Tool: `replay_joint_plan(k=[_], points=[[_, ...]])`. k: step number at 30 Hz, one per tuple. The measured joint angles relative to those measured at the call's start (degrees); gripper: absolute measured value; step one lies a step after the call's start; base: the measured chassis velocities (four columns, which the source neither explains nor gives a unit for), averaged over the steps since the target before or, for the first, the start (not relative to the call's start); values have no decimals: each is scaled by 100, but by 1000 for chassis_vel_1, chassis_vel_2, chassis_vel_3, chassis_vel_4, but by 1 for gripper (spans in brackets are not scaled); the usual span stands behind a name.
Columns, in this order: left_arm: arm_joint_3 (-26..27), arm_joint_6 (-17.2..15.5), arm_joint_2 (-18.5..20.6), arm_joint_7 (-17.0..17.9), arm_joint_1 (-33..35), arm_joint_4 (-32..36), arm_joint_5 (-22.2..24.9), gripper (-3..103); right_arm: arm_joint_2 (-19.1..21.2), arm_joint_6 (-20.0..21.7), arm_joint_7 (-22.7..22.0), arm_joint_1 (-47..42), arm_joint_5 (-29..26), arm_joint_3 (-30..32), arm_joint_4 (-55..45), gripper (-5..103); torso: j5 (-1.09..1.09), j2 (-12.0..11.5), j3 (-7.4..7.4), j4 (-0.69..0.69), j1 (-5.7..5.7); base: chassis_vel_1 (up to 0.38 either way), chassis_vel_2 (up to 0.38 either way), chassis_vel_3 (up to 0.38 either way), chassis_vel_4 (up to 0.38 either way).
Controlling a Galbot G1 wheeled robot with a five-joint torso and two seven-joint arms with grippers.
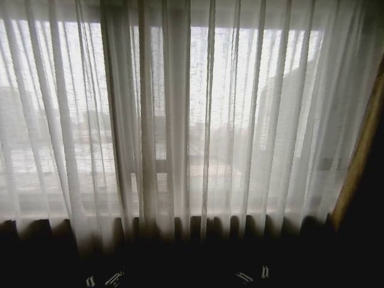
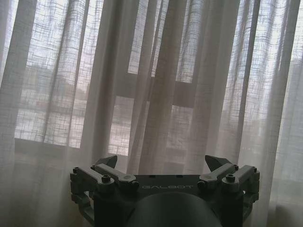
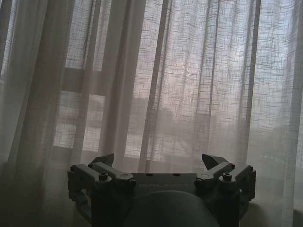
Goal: Open the curtains by pulling them apart, changing their state from closed to fully open.
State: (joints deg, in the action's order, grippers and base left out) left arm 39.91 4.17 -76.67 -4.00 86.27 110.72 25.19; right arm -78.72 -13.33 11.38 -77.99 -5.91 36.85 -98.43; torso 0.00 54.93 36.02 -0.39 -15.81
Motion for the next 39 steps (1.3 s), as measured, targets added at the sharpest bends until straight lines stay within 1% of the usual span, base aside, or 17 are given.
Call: replay_joint_plan(k=[21, 26, 39], points=[[52, 69, 1, 0, 16, -57, -5, 100, 0, 1, 3, -18, 23, 9, 20, 100, 0, 0, 0, 0, 0, 0, 0, 0, 0], [43, 73, 0, 0, 5, -78, -5, 100, 0, -88, -4, -11, 14, 13, 90, 100, 0, 0, 0, 0, 1, 0, 0, 0, 0], [30, 85, 4, 0, -16, -98, -8, 100, 0, -157, -31, 17, 156, 7, 144, 100, 0, 1, 0, 0, 1, -79, 83, 81, -83]])
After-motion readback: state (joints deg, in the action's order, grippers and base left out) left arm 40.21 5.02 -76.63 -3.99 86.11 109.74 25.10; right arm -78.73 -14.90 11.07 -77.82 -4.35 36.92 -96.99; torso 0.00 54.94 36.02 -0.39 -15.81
